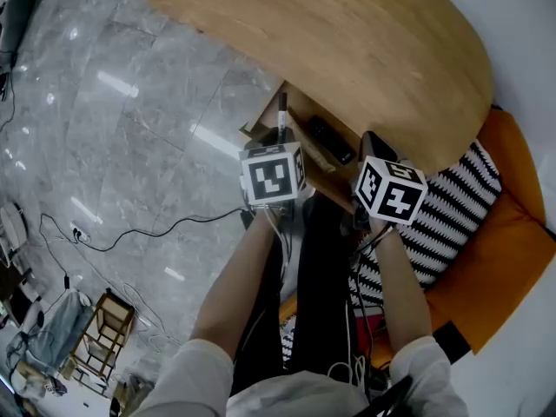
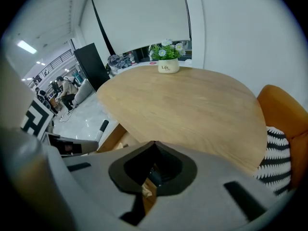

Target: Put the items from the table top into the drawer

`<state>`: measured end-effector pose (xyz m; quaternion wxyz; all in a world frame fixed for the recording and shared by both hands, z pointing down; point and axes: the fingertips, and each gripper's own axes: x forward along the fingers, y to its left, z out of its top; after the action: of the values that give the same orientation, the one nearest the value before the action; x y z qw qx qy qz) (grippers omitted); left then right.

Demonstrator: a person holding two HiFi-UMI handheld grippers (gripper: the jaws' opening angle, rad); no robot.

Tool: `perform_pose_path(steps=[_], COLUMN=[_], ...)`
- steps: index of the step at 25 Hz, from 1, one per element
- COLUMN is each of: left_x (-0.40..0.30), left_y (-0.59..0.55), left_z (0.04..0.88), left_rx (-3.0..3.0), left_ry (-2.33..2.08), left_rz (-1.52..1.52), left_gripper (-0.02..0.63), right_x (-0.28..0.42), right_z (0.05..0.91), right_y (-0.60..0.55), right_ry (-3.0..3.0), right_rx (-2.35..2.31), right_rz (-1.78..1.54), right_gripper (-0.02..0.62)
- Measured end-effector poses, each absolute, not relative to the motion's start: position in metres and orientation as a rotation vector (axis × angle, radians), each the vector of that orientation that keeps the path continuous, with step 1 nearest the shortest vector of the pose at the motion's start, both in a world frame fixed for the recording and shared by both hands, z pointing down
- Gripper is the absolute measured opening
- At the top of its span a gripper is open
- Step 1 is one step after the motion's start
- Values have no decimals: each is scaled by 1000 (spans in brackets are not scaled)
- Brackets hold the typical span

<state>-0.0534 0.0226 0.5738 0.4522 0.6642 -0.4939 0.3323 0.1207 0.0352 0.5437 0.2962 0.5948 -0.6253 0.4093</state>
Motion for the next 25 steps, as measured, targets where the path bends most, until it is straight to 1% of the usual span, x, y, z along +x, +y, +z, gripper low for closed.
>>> perform_pose_path(steps=[3,4,5,7,19,22,25], left_x=[-40,-33,-26,-18,-48,-58,-75], left_y=[20,19,19,22,21,20,28], left_z=[567,565,565,567,557,536,498], left_rx=[1645,1647,1648,1644,1680,1719,1765], left_ry=[-1199,-1177,-1147,-1104,-1124,-1126,-1121], left_rz=[686,625,575,538,632,649,693], left_gripper=[63,82,146,172,172,172,172], right_x=[124,126,128,132,131,125,117], right_z=[541,541,541,542,534,517,484], right_y=[40,40,41,43,45,44,55], right_ry=[-1654,-1651,-1649,-1642,-1638,-1651,-1650], right_rx=[1588,1591,1596,1607,1638,1642,1641], right_rz=[1090,1089,1089,1093,1091,1066,1058], right_gripper=[-8,-8,-8,-8,-8,-8,-8])
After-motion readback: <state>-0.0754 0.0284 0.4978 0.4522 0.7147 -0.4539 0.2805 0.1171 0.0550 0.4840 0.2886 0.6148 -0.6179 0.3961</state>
